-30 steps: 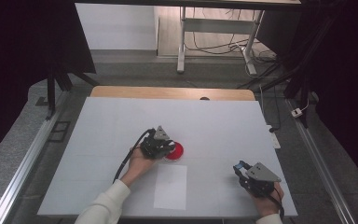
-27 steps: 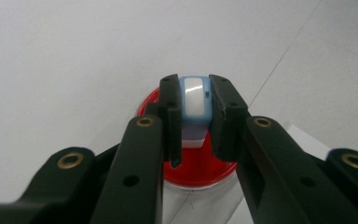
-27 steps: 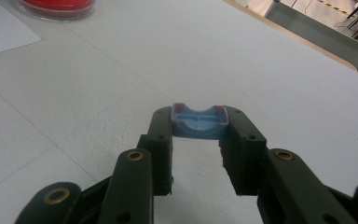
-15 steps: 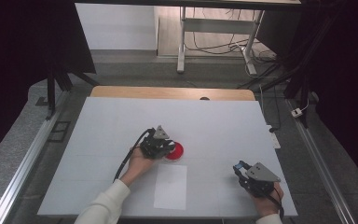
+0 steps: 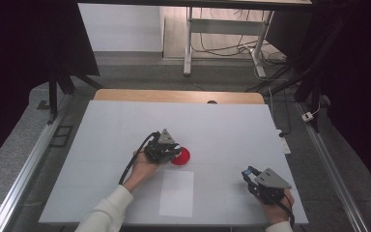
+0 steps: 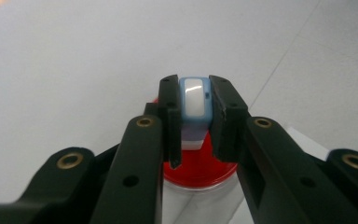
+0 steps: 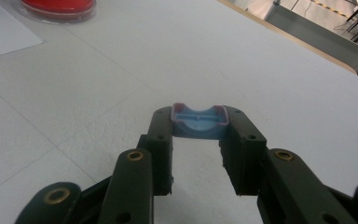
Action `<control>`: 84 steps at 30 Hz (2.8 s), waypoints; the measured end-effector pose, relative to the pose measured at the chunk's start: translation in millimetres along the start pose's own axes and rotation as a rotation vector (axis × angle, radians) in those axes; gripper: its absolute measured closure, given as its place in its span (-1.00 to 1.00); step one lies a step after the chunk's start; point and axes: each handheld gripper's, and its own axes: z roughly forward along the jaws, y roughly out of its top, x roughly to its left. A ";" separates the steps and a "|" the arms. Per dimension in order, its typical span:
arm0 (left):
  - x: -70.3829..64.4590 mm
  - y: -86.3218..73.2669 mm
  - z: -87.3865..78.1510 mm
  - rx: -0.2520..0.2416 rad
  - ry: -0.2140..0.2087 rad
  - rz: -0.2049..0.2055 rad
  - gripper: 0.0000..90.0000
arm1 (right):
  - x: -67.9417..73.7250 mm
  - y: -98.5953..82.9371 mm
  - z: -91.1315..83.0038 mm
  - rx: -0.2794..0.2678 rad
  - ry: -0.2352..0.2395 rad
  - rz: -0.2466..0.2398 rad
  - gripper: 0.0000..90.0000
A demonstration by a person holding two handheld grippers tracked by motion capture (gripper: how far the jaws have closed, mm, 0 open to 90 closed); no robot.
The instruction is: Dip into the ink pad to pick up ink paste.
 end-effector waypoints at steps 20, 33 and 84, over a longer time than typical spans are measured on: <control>-0.9 7.3 -11.4 0.014 -0.033 -0.009 0.68 | -0.1 -0.4 0.2 -0.004 0.007 0.004 0.44; -1.7 2.1 0.8 0.053 -0.025 -0.004 0.68 | -0.5 -0.3 -0.2 -0.004 0.007 0.004 0.44; -6.1 -3.6 9.0 0.046 0.007 -0.002 0.69 | 2.5 0.9 0.3 -0.004 0.011 0.004 0.44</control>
